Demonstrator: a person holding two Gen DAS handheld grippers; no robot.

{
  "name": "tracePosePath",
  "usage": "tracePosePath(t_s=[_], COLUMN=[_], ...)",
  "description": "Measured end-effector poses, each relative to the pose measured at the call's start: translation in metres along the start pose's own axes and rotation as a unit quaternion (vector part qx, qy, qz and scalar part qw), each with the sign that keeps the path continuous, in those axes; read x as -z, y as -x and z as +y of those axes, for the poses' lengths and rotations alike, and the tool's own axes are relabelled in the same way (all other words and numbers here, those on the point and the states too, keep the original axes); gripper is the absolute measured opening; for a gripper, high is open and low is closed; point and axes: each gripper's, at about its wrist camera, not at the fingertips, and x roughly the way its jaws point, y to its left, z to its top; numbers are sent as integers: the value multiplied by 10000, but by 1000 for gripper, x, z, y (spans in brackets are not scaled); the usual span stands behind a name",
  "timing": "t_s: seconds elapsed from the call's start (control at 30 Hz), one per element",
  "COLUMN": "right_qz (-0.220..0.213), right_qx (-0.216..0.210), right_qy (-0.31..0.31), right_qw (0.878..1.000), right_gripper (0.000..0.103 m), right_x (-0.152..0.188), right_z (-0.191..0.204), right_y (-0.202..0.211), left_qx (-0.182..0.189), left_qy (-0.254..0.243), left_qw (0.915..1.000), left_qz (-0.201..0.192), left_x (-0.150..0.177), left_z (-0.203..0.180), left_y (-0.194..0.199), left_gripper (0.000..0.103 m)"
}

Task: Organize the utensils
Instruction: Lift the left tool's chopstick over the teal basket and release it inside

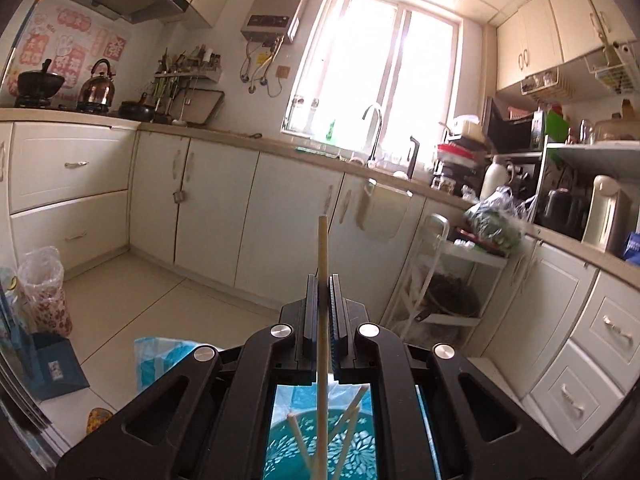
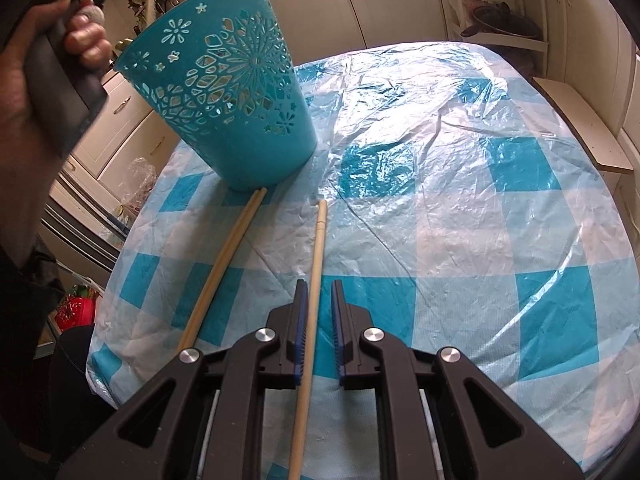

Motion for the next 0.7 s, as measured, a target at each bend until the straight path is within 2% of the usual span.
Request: tracePosePath(t_s=[0.07, 0.2, 0.4, 0.5, 0.57, 0.63, 0.7], right_qz=[16, 18, -6, -44, -74, -98, -128], right_qx=[-11, -11, 57, 111, 165, 211, 267], right_qy=[-7, 13, 48, 39, 51, 95, 170], right_qw=[10000, 10000, 10000, 9999, 9998, 9997, 9994], right_gripper=[12, 13, 13, 13, 13, 13, 13], right_x=[-1, 0, 0, 1, 3, 4, 6], right_z=[0, 1, 2, 1, 1, 2, 4], right_y=[-1, -1, -1, 1, 3, 3, 4], left_qx=[-27, -37, -89, -88, -80, -119, -159], left_qy=[-31, -232, -432, -466, -460, -437, -362], left_qw=[10000, 9997, 9970, 9962, 9960, 9960, 9960], left_qz=[-60, 78, 628, 734, 757, 774, 801], left_x=[4, 11, 23, 26, 28, 29, 32], left_z=[2, -1, 0, 4, 8, 14, 23], left_y=[3, 2, 2, 17, 34, 52, 74], left_gripper=[5, 5, 5, 7, 12, 27, 38])
